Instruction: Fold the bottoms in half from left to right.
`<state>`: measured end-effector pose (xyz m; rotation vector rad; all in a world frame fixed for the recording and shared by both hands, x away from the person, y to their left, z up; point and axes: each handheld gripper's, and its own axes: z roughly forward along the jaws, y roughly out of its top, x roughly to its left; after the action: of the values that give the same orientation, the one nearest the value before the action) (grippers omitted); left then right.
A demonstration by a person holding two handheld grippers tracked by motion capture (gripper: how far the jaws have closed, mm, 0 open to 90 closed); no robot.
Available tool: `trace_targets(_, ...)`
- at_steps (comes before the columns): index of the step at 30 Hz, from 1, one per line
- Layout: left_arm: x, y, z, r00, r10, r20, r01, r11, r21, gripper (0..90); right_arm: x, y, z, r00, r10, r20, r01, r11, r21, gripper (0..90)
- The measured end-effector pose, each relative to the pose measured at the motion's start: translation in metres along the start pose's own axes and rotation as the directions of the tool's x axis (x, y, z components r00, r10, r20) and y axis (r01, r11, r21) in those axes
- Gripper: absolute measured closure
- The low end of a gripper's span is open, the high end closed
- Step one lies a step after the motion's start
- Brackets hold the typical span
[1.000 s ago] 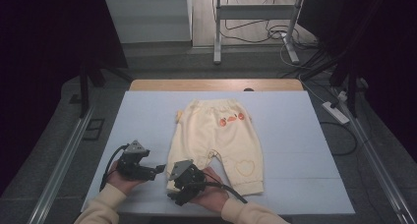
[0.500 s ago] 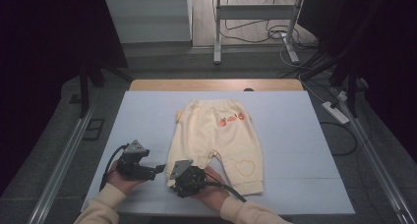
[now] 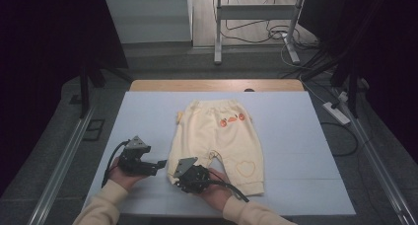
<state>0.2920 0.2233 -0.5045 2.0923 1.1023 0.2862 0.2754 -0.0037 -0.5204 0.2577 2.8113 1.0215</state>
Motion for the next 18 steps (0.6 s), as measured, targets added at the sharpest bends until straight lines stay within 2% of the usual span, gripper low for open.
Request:
trace_targets(2,0.000,0.005,0.001,1.0000,0.004,0.002,-0.004,1.0000,-0.003,13.5,-0.001,0.001,-0.002,1.0000,0.005,-0.005,-0.005,1.000,0.013,78.0)
trace_targets(7,-0.002,0.014,0.006,0.9994,0.033,-0.007,-0.032,0.9993,0.016,13.8,-0.001,0.000,-0.004,0.9996,0.018,-0.023,-0.018,1.000,-0.004,78.0)
trace_targets(11,-0.003,0.025,0.010,0.9987,0.050,-0.006,-0.050,0.9987,0.014,14.2,-0.001,0.000,-0.006,0.9996,0.009,-0.028,-0.009,1.000,-0.009,78.0)
trace_targets(15,-0.002,0.034,0.016,0.9988,0.049,-0.002,-0.049,0.9987,0.012,14.2,0.001,0.000,-0.007,0.9996,0.003,-0.027,-0.003,1.000,-0.009,78.0)
trace_targets(18,-0.001,0.040,0.021,0.9983,0.059,-0.004,-0.058,0.9979,0.030,14.5,0.002,0.000,-0.007,0.9996,0.004,-0.028,-0.004,1.000,-0.015,78.0)
